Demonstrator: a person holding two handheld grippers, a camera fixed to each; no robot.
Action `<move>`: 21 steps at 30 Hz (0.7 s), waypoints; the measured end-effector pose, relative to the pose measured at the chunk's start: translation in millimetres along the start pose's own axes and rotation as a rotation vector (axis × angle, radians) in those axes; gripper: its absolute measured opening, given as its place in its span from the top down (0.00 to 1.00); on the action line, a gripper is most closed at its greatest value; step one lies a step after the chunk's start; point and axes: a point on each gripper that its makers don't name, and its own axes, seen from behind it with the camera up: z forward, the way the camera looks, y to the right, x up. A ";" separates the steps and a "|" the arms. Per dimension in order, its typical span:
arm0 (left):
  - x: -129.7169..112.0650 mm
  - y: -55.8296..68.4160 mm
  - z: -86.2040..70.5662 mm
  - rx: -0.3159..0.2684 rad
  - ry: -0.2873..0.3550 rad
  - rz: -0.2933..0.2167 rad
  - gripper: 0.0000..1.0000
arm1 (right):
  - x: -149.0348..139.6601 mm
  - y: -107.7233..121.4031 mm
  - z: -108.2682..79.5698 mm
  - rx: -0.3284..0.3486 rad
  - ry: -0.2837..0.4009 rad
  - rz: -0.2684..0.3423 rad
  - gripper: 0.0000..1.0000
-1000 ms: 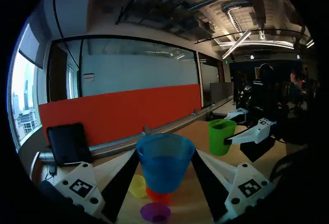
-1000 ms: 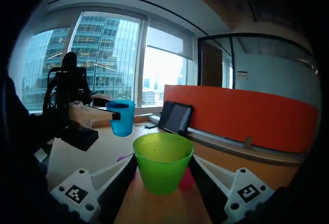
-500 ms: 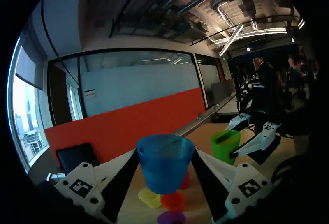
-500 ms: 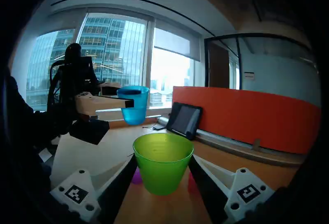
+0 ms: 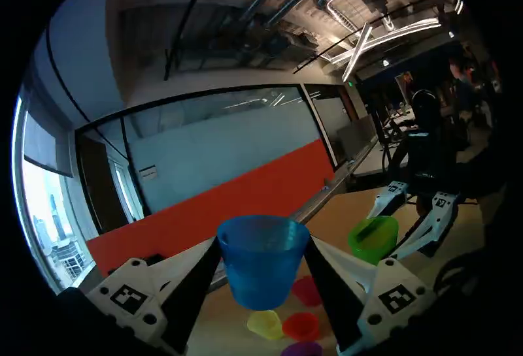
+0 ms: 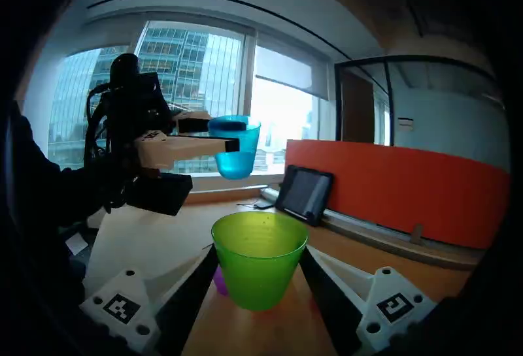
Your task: Pour water
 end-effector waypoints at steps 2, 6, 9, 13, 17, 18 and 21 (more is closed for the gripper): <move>5.1 -2.3 0.6 0.003 0.005 0.021 0.13 | 0.3 -1.4 1.1 0.003 0.002 -0.003 0.11; 14.0 -8.0 1.6 0.012 0.012 0.058 0.13 | 0.3 -4.8 2.9 0.012 0.005 -0.007 0.11; 19.8 -12.3 2.8 0.019 0.018 0.093 0.13 | -1.2 -7.4 4.5 0.019 0.004 -0.007 0.11; 27.4 -14.4 5.1 0.024 0.023 0.146 0.13 | -3.3 -10.4 7.7 0.027 0.001 -0.010 0.11; 35.0 -14.4 7.4 0.028 0.029 0.196 0.13 | -3.9 -14.0 11.0 0.038 -0.001 -0.011 0.11; 37.1 -14.4 7.8 0.029 0.031 0.207 0.13 | -3.9 -15.0 11.9 0.040 -0.001 -0.011 0.11; 43.0 -13.3 7.7 0.030 0.040 0.242 0.13 | -3.3 -17.8 14.4 0.049 -0.002 -0.012 0.11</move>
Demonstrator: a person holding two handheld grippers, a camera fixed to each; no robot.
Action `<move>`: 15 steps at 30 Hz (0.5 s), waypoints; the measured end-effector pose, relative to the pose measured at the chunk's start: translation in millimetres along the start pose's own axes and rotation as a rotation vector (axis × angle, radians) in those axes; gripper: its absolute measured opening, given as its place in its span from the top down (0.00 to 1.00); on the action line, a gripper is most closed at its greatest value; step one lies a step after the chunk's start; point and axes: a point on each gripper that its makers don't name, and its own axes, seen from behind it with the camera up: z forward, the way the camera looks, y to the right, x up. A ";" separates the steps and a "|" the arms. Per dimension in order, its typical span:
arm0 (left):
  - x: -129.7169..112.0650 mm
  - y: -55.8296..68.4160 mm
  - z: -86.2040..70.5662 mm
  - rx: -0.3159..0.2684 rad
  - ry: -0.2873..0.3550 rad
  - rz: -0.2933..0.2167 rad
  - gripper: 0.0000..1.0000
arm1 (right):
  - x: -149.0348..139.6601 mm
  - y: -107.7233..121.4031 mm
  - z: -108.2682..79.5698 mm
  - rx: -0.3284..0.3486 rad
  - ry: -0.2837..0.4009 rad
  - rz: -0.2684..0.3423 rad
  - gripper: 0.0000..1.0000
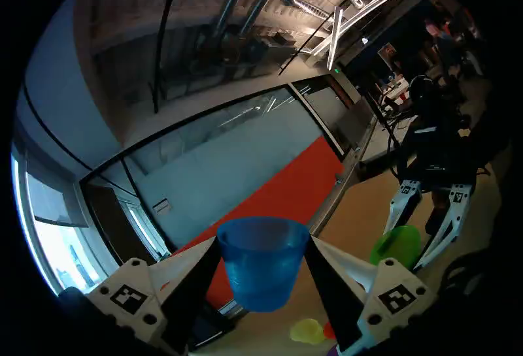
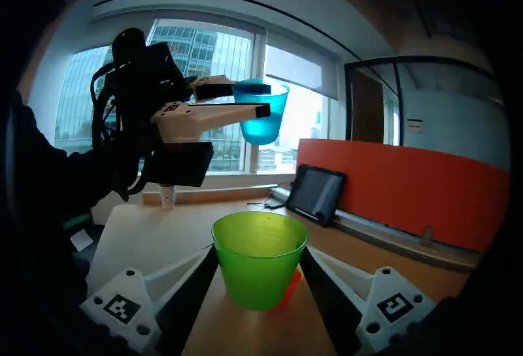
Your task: Pour water
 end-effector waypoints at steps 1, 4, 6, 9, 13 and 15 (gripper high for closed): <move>1.5 -0.1 -0.1 0.001 0.001 0.009 0.13 | 0.0 -0.6 0.7 0.002 0.000 0.000 0.11; 6.0 -0.5 -0.6 0.004 0.005 0.037 0.13 | -0.2 -2.0 2.7 0.008 0.000 -0.001 0.11; 9.1 -0.6 -0.8 0.006 0.008 0.055 0.13 | -0.9 -2.4 3.6 0.011 0.001 -0.001 0.11; 13.1 -0.9 -0.7 0.013 0.013 0.089 0.13 | -2.0 -2.9 4.3 0.016 0.004 0.001 0.11; 16.0 0.3 0.1 0.017 0.013 0.134 0.13 | -2.9 -3.0 5.9 0.020 0.005 0.003 0.11; 17.7 0.8 0.7 0.018 0.014 0.156 0.13 | -3.3 -2.2 7.0 0.019 0.006 0.003 0.11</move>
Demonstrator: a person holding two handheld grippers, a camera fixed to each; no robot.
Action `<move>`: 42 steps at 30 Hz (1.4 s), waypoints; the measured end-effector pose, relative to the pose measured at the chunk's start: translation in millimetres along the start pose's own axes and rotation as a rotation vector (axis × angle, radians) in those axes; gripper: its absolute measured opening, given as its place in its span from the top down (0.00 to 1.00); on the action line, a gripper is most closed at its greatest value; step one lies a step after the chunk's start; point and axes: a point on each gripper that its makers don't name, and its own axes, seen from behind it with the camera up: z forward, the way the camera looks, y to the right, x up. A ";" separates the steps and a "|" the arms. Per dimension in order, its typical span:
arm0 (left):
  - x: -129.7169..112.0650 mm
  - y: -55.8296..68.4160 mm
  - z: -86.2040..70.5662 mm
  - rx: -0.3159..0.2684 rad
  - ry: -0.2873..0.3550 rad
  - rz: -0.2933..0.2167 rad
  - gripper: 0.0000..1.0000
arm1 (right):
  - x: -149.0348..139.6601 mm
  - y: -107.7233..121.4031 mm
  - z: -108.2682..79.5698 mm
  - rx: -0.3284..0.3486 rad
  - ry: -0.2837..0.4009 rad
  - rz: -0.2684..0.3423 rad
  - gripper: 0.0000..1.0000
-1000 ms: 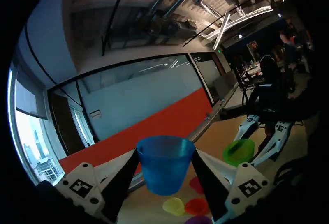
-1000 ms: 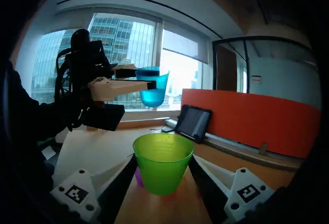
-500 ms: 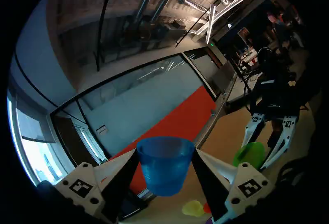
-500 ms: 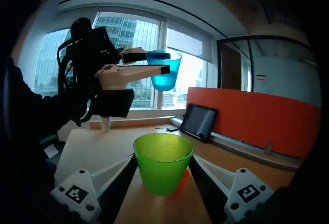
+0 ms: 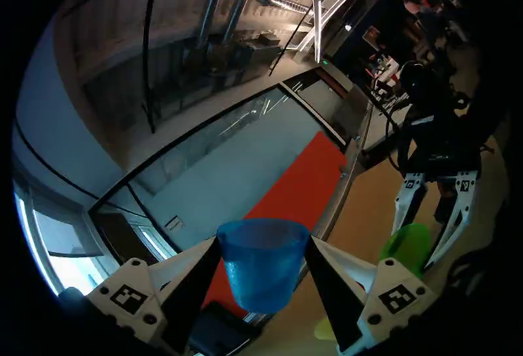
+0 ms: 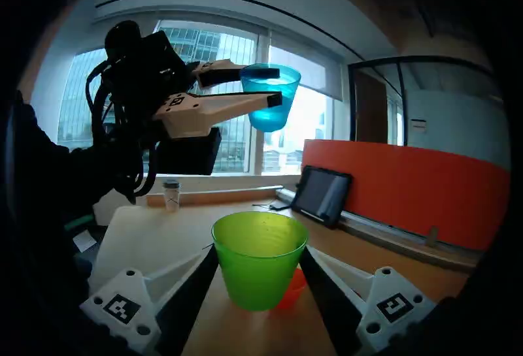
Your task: Pour water
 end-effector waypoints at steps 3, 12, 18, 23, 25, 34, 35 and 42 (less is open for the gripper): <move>3.8 0.2 0.7 0.003 0.005 0.027 0.13 | -0.3 0.1 1.2 0.002 0.000 0.002 0.11; 9.9 2.4 2.7 -0.002 0.012 0.101 0.13 | -0.4 0.8 4.2 0.002 -0.002 0.004 0.11; 12.9 2.7 3.5 0.003 0.015 0.167 0.13 | 0.3 1.1 5.1 0.003 0.000 0.006 0.11; 18.0 5.2 3.7 0.001 0.023 0.211 0.13 | 0.6 2.1 6.1 0.000 0.000 0.006 0.11; 19.7 5.7 3.8 0.001 0.025 0.227 0.13 | 0.8 2.2 6.3 0.000 0.000 0.007 0.11; 22.5 8.6 5.6 -0.001 0.024 0.283 0.13 | -0.6 4.1 6.6 -0.004 0.002 0.010 0.11; 22.8 9.0 5.8 -0.001 0.025 0.287 0.13 | -1.0 4.3 6.4 -0.005 0.003 0.010 0.11; 25.0 11.6 6.2 -0.004 0.028 0.306 0.13 | -1.4 4.3 6.0 -0.004 0.003 0.013 0.11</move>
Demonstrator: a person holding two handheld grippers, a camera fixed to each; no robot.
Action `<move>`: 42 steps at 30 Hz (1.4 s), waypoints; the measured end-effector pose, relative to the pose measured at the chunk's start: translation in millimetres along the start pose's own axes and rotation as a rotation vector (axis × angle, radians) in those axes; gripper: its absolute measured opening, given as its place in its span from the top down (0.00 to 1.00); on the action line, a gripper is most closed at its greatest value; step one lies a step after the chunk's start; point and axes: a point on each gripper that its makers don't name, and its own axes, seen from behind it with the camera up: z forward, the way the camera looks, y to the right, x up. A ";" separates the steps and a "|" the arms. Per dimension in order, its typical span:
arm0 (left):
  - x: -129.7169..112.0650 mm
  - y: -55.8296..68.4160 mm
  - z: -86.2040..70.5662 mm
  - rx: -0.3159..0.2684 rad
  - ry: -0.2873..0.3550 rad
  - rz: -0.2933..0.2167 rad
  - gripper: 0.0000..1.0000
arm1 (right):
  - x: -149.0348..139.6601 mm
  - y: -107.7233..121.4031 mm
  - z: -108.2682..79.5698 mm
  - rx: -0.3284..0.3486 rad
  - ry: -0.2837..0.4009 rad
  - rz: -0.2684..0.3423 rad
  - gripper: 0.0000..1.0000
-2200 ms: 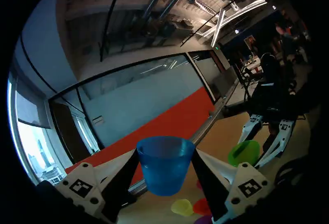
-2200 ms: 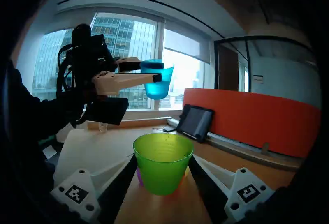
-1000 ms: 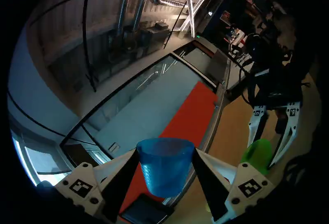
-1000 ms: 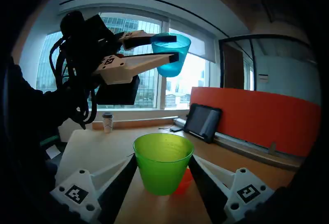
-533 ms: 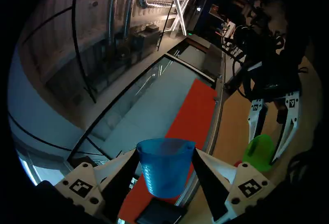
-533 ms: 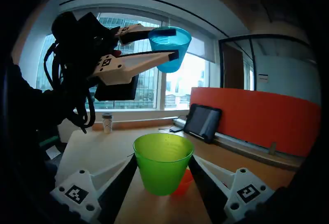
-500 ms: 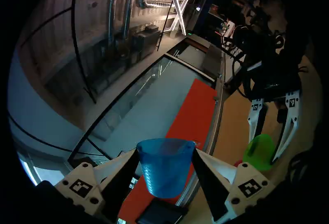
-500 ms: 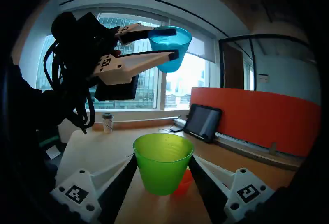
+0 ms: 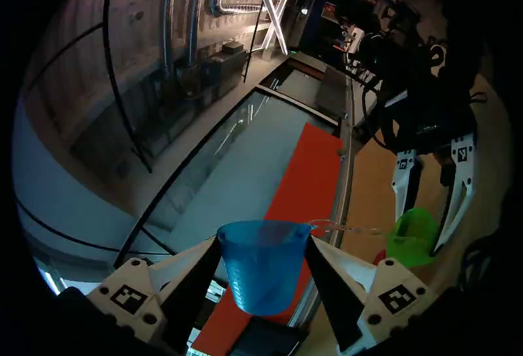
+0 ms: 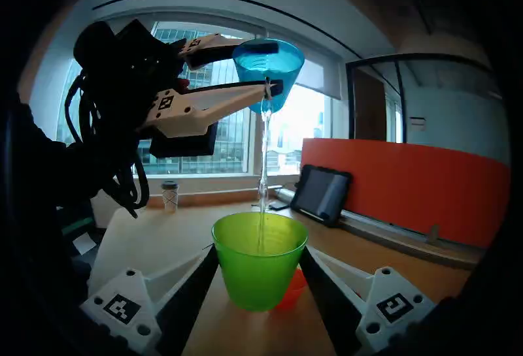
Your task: Pour water
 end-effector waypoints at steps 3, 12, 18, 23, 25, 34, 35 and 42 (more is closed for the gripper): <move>0.8 -0.6 -0.4 0.002 0.001 0.014 0.13 | 0.0 0.0 -0.3 -0.001 0.001 -0.001 0.12; 2.5 -0.7 -0.5 0.003 0.001 0.051 0.13 | 0.6 1.1 -0.8 -0.001 0.001 -0.001 0.12; 3.8 -1.5 -1.2 0.010 0.003 0.073 0.13 | 1.8 2.2 -0.9 -0.002 0.001 -0.005 0.12; 4.9 -2.2 -2.1 0.017 0.004 0.090 0.13 | 2.7 1.9 -1.2 -0.003 0.000 -0.009 0.12; 5.0 -2.9 -2.4 0.019 0.005 0.097 0.13 | 2.9 1.9 -1.4 -0.003 0.000 -0.010 0.12; 7.0 -4.7 -2.4 0.022 0.004 0.124 0.13 | 2.9 1.8 -0.8 -0.005 0.003 -0.008 0.12; 7.2 -4.7 -2.3 0.021 0.004 0.128 0.13 | 2.6 1.9 -0.8 -0.005 0.004 -0.008 0.12; 9.8 -4.8 -2.2 0.018 0.004 0.146 0.13 | 1.9 2.3 -1.7 -0.005 0.007 -0.004 0.12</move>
